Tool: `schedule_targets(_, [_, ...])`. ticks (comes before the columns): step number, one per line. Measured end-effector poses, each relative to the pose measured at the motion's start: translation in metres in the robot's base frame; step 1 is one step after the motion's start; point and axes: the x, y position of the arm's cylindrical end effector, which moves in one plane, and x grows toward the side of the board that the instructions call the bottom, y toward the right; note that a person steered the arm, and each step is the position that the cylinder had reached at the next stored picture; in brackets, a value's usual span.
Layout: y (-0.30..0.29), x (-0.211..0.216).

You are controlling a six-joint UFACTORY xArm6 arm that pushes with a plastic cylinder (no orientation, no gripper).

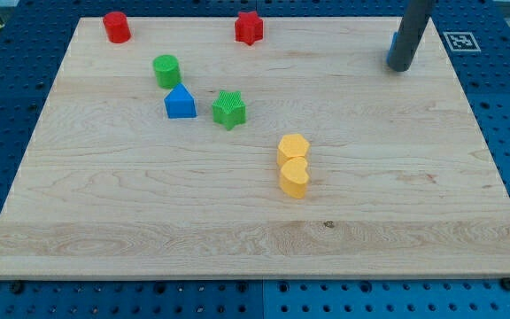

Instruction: Move the blue cube to the top right corner

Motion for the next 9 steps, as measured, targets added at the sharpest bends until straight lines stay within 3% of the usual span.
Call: schedule_targets(9, [0.012,-0.058])
